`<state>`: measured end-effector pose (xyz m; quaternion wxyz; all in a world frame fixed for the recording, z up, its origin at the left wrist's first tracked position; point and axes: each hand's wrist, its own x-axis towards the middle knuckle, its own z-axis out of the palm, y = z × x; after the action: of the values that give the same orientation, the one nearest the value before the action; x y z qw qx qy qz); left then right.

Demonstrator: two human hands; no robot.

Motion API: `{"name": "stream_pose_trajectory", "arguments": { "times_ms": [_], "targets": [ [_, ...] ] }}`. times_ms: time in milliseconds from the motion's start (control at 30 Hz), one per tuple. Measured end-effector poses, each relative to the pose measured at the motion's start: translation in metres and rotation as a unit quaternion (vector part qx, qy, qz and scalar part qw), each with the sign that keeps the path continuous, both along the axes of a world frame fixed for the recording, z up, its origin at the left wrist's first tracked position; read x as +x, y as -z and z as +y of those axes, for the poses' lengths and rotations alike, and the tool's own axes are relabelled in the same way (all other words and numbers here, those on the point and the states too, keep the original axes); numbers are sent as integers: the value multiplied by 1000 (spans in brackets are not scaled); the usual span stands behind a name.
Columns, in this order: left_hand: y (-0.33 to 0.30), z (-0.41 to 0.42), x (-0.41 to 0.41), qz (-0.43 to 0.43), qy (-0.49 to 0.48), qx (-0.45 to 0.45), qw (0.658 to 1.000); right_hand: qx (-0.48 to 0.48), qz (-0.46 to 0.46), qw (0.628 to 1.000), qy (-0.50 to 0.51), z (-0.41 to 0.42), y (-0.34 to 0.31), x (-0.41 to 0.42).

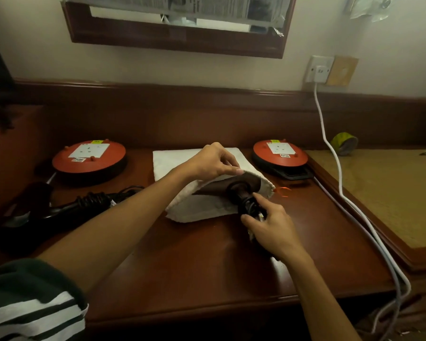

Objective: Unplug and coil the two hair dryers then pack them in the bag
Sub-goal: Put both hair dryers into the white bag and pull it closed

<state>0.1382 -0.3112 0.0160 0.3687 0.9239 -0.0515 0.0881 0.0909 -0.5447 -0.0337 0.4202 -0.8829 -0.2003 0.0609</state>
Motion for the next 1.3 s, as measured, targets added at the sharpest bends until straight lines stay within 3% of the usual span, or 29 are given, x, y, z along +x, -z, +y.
{"name": "stream_pose_trajectory", "arguments": {
  "times_ms": [233,433,533,733,1033,1300],
  "targets": [
    [1,-1,1,11,3,-2,1000,-13,-40,999,20,37,-15,15],
    [-1,6,-2,15,-7,-10,1000,-159,42,985,-57,25,6,21],
    [-1,5,-2,9,-2,1,1000,-204,-50,977,-28,21,22,2],
    [2,-2,-6,-23,5,72,997,-96,-46,994,-28,34,21,12],
    [-12,-5,-10,-54,52,84,994,-49,-70,996,-30,65,5,53],
    [-16,9,-12,-56,28,48,997,45,-57,997,-25,68,13,73]
  ]
}}
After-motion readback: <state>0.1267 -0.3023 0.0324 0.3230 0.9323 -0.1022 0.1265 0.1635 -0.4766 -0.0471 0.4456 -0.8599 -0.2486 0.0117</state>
